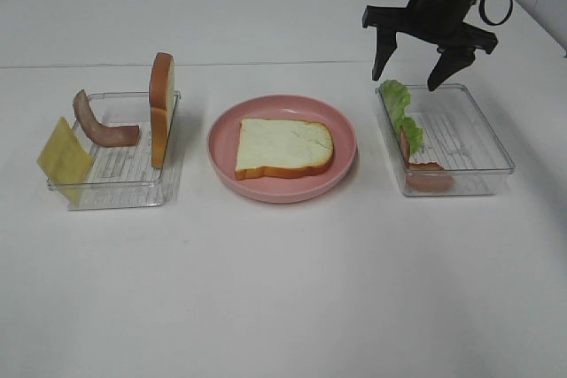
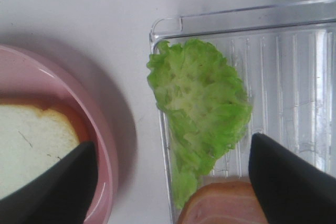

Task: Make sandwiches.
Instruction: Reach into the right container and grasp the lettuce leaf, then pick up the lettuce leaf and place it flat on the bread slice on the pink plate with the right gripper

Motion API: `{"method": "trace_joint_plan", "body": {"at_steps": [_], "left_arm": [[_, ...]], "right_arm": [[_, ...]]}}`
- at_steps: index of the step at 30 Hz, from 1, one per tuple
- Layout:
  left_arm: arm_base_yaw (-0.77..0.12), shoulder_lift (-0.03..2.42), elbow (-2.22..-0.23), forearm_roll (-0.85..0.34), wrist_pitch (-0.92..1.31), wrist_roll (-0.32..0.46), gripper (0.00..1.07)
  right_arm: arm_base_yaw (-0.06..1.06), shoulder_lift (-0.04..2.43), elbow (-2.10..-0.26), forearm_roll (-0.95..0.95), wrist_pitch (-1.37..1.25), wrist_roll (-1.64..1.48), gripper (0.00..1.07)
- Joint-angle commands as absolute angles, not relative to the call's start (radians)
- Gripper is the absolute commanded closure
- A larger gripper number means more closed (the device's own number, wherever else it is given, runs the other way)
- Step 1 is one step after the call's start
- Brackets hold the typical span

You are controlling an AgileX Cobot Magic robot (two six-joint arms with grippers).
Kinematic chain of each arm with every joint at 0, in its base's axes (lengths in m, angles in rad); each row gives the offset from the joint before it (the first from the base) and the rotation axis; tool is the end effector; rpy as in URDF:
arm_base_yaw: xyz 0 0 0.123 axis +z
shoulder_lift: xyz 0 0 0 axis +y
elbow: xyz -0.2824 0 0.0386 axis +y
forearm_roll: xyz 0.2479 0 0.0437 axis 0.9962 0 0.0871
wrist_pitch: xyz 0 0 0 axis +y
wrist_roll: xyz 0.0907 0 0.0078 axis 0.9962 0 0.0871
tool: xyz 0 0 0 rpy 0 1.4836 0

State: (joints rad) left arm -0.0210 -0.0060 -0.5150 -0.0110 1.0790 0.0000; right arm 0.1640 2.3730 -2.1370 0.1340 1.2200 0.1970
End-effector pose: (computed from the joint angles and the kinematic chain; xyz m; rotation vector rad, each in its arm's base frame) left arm -0.0083 -0.0007 0.2798 0.0222 2.0415 -0.0263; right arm 0.4908 0.0928 0.1876 0.0981 2.9551 0.2438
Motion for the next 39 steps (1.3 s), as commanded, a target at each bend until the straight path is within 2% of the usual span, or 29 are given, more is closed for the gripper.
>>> {"method": "trace_joint_plan", "body": {"at_steps": [1, 11, 15, 19, 21, 22, 24, 25, 26, 27, 28, 29, 30, 31, 39], "left_arm": [[-0.021, -0.022, -0.517, -0.013, 1.075, 0.0, 0.04], [-0.021, -0.022, -0.517, -0.013, 1.075, 0.0, 0.04], [-0.021, -0.022, -0.517, -0.013, 1.075, 0.0, 0.04], [-0.021, -0.022, -0.517, -0.013, 1.075, 0.0, 0.04], [-0.021, -0.022, -0.517, -0.013, 1.075, 0.0, 0.04], [-0.021, -0.022, -0.517, -0.013, 1.075, 0.0, 0.04], [-0.021, -0.022, -0.517, -0.013, 1.075, 0.0, 0.04], [-0.021, -0.022, -0.517, -0.013, 1.075, 0.0, 0.04], [-0.021, -0.022, -0.517, -0.013, 1.075, 0.0, 0.04], [-0.021, -0.022, -0.517, -0.013, 1.075, 0.0, 0.04], [-0.021, -0.022, -0.517, -0.013, 1.075, 0.0, 0.04], [-0.021, -0.022, -0.517, -0.013, 1.075, 0.0, 0.04], [-0.021, -0.022, -0.517, -0.013, 1.075, 0.0, 0.04], [-0.021, -0.022, -0.517, -0.013, 1.075, 0.0, 0.04], [-0.021, -0.022, -0.517, -0.013, 1.075, 0.0, 0.04]], "right_arm": [[0.162, 2.393, -2.13, 0.141, 1.328, 0.186, 0.31], [0.162, 2.438, -2.13, 0.173, 1.329, 0.183, 0.31], [0.162, 2.439, -2.13, 0.187, 1.329, 0.18, 0.42], [0.162, 2.439, -2.13, 0.188, 1.329, 0.18, 0.45], [0.162, 2.439, -2.13, 0.189, 1.329, 0.18, 0.53], [0.162, 2.439, -2.13, 0.189, 1.329, 0.18, 0.53], [0.163, 2.439, -2.13, 0.189, 1.329, 0.18, 0.63], [0.163, 2.439, -2.13, 0.189, 1.329, 0.18, 0.63], [0.163, 2.439, -2.13, 0.189, 1.329, 0.18, 0.71], [0.163, 2.439, -2.13, 0.189, 1.329, 0.18, 0.71], [0.163, 2.439, -2.13, 0.189, 1.329, 0.18, 0.84], [0.163, 2.439, -2.13, 0.189, 1.329, 0.18, 0.9], [0.163, 2.439, -2.13, 0.189, 1.329, 0.18, 0.9], [0.163, 2.439, -2.13, 0.185, 1.329, 0.178, 1.07], [0.163, 2.411, -2.13, 0.174, 1.329, 0.165, 1.07]]}}
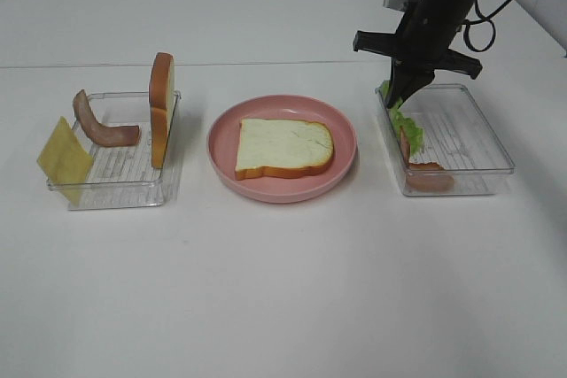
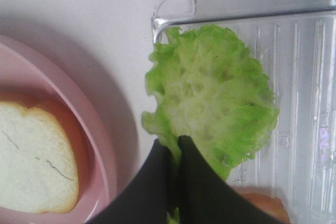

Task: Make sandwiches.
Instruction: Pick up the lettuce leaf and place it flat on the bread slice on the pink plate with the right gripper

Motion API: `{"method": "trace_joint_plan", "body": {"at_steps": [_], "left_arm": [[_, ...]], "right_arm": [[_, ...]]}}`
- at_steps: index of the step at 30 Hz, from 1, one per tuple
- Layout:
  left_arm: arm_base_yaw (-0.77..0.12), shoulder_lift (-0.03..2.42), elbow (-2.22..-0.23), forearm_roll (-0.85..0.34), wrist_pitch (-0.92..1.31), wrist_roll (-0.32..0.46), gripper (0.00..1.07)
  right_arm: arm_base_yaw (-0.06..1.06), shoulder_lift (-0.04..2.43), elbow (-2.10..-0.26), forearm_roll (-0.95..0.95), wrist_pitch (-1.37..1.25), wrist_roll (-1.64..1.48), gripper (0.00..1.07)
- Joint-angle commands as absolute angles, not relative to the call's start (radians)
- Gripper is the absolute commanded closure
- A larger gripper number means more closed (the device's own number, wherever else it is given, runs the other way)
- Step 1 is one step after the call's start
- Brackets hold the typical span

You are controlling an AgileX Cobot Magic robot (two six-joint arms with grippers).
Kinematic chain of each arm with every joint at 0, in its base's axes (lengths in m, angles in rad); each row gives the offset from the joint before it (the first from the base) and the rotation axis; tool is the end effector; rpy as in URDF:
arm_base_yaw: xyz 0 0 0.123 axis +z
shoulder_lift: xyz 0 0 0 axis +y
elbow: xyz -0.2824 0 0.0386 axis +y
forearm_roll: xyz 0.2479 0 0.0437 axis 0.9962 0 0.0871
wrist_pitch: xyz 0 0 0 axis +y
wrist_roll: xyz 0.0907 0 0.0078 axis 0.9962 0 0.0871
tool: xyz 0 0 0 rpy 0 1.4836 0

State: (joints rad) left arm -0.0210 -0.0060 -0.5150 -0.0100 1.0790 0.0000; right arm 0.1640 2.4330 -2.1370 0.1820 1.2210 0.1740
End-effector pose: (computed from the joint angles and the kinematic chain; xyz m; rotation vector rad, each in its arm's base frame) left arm -0.0083 -0.0006 0.2798 0.0221 2.0415 -0.0251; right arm 0.4931 0.0973 0.1582 0.0912 3.0166 0.2974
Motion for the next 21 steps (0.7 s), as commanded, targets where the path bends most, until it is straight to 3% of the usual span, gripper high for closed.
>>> {"method": "trace_joint_plan", "body": {"at_steps": [1, 11, 16, 19, 21], "left_arm": [[-0.021, -0.022, -0.517, -0.013, 1.075, 0.0, 0.04], [-0.021, -0.022, -0.517, -0.013, 1.075, 0.0, 0.04], [-0.021, -0.022, -0.517, -0.007, 1.075, 0.0, 0.04], [-0.021, -0.022, -0.517, -0.007, 1.075, 0.0, 0.04], [-0.021, -0.022, -0.517, -0.007, 1.075, 0.0, 0.04]], "right_arm": [[0.163, 2.411, -2.13, 0.174, 1.329, 0.165, 1.07], [0.165, 2.251, -2.13, 0.225, 1.329, 0.148, 1.07], [0.176, 2.216, -2.13, 0.462, 1.321, 0.066, 1.07], [0.186, 2.217, -2.129, 0.494, 1.318, 0.053, 1.07], [0.249, 2.226, -2.128, 0.553, 1.278, 0.014, 1.07]]}}
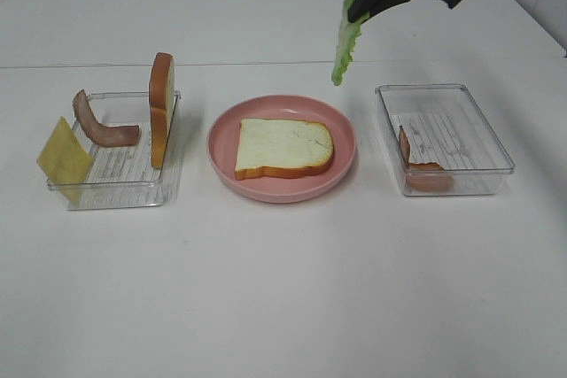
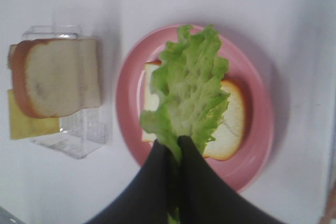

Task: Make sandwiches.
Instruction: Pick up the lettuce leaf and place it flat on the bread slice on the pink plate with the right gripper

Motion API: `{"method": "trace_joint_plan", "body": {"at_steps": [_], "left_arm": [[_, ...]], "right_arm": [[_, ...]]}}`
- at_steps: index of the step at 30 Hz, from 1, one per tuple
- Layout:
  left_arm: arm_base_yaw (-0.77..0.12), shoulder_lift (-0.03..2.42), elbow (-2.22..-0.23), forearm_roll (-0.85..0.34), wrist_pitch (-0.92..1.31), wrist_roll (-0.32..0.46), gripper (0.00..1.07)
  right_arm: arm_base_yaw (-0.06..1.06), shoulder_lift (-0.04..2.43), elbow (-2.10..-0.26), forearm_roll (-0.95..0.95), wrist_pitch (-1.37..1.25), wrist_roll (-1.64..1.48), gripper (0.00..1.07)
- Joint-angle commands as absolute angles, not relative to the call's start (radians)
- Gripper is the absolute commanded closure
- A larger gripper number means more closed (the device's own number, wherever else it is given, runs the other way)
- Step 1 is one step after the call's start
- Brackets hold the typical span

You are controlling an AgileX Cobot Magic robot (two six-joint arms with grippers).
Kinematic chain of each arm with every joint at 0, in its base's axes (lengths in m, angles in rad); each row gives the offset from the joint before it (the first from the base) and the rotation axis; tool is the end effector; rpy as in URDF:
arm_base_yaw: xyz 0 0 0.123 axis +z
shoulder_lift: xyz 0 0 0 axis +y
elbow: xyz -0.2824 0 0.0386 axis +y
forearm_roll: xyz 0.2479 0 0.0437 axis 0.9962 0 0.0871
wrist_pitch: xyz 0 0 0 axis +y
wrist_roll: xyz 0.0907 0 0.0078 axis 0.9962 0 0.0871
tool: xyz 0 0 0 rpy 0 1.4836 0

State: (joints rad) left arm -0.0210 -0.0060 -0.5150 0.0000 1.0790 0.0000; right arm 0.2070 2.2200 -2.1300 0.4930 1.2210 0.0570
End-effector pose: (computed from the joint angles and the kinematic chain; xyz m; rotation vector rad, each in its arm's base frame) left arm -0.0083 0.0002 0.2798 0.0214 2.0415 -0.0131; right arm 0.4645 0.1389 0.2704 -0.0838 2.7701 0.7541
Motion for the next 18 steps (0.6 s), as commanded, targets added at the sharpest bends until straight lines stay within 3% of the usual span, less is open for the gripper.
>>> {"method": "trace_joint_plan", "body": {"at_steps": [1, 11, 18], "left_arm": [[-0.021, -0.022, -0.517, -0.007, 1.075, 0.0, 0.04], [-0.021, -0.022, -0.517, -0.007, 1.075, 0.0, 0.04], [-0.021, -0.022, -0.517, -0.007, 1.075, 0.0, 0.04]], "right_arm": [[0.249, 2.226, -2.128, 0.553, 1.278, 0.014, 1.07], [0.406, 2.349, -2.128, 0.573, 1.198, 0.0, 1.07], [0.426, 2.399, -2.13, 0.579, 1.149, 0.0, 1.07]]}}
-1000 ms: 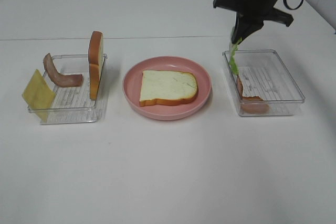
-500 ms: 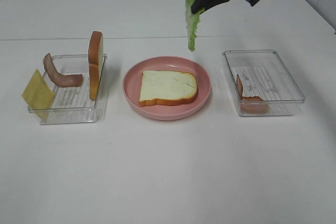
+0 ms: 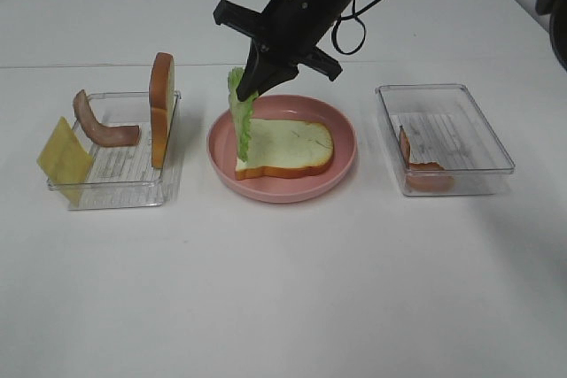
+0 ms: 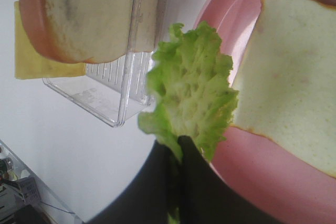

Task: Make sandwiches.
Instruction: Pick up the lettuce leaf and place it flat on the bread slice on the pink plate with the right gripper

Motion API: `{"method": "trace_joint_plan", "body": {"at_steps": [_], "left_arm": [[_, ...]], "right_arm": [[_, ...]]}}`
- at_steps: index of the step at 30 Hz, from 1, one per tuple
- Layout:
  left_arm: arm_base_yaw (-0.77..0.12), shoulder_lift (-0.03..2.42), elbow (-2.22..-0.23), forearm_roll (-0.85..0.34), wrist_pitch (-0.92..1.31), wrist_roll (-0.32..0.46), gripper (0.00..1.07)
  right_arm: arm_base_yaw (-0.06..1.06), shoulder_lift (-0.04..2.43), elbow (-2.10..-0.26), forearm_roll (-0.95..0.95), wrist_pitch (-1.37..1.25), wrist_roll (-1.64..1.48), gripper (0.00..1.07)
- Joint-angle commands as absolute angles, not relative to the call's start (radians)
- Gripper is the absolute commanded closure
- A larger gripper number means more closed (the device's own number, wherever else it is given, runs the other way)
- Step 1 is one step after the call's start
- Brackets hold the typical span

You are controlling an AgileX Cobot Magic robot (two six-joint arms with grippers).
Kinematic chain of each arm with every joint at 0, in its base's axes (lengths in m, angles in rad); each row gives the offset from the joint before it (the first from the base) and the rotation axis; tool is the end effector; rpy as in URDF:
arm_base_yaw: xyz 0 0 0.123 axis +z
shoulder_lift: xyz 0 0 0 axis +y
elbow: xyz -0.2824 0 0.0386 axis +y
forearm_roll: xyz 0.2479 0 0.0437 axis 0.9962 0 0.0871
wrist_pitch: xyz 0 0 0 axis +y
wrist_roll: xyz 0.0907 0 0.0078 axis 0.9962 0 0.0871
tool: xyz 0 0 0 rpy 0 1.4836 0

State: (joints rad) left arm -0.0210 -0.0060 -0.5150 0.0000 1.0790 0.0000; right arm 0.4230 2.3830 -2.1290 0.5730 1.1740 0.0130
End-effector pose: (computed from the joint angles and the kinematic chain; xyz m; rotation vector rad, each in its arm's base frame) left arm -0.0083 0.0002 0.2798 0.0214 2.0415 -0.0131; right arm 0.4421 0.2490 0.1938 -0.3567 2.8921 0.8803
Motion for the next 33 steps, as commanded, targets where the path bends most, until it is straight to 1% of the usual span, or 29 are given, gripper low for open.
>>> {"method": "trace_joint_plan", "body": {"at_steps": [1, 5, 6, 7, 9, 10, 12, 18, 24, 25, 26, 27, 28, 29, 30, 31, 32, 33], "left_arm": [[-0.021, -0.022, -0.517, -0.007, 1.075, 0.0, 0.04], [-0.021, -0.022, -0.517, -0.006, 1.075, 0.0, 0.04], [-0.021, -0.022, -0.517, -0.006, 1.075, 0.0, 0.04], [-0.021, -0.022, -0.517, -0.006, 1.075, 0.0, 0.04], [-0.021, -0.022, -0.517, -0.006, 1.075, 0.0, 0.04], [-0.021, -0.022, -0.517, -0.006, 1.075, 0.0, 0.04], [-0.021, -0.022, -0.517, -0.006, 1.075, 0.0, 0.04], [-0.021, -0.022, -0.517, -0.006, 1.075, 0.0, 0.04], [-0.021, -0.022, -0.517, -0.006, 1.075, 0.0, 0.04], [-0.021, -0.022, -0.517, -0.006, 1.075, 0.0, 0.04], [-0.021, -0.022, -0.517, -0.006, 1.075, 0.0, 0.04], [-0.021, -0.022, -0.517, -0.006, 1.075, 0.0, 0.04], [-0.021, -0.022, -0.517, -0.006, 1.075, 0.0, 0.04], [-0.021, -0.022, -0.517, -0.006, 1.075, 0.0, 0.04], [-0.021, -0.022, -0.517, -0.006, 1.075, 0.0, 0.04], [-0.021, -0.022, -0.517, -0.006, 1.075, 0.0, 0.04], [-0.021, -0.022, -0.517, -0.006, 1.075, 0.0, 0.04], [-0.021, -0.022, -0.517, -0.006, 1.075, 0.0, 0.04]], "right_arm": [[0.426, 2.41, -2.13, 0.565, 1.145, 0.0, 1.07], [0.426, 2.425, -2.13, 0.503, 1.143, 0.008, 1.07], [0.426, 2.433, -2.13, 0.443, 1.139, 0.018, 1.07], [0.426, 2.433, -2.13, 0.443, 1.139, 0.018, 1.07], [0.425, 2.436, -2.13, 0.338, 1.137, 0.05, 1.07], [0.425, 2.436, -2.13, 0.338, 1.137, 0.05, 1.07], [0.42, 2.436, -2.131, 0.242, 1.135, 0.079, 1.07], [0.414, 2.436, -2.131, 0.225, 1.137, 0.087, 1.07], [0.415, 2.436, -2.131, 0.248, 1.137, 0.082, 1.07], [0.415, 2.436, -2.131, 0.248, 1.136, 0.082, 1.05], [0.415, 2.436, -2.131, 0.248, 1.136, 0.082, 1.05], [0.415, 2.436, -2.131, 0.248, 1.134, 0.082, 0.88], [0.415, 2.436, -2.131, 0.248, 1.134, 0.082, 0.88], [0.415, 2.436, -2.131, 0.246, 1.131, 0.082, 0.65], [0.415, 2.436, -2.131, 0.245, 1.133, 0.083, 0.51], [0.415, 2.436, -2.131, 0.245, 1.133, 0.083, 0.51], [0.415, 2.433, -2.131, 0.238, 1.14, 0.07, 0.27], [0.415, 2.431, -2.132, 0.237, 1.146, 0.051, 0.21]]}}
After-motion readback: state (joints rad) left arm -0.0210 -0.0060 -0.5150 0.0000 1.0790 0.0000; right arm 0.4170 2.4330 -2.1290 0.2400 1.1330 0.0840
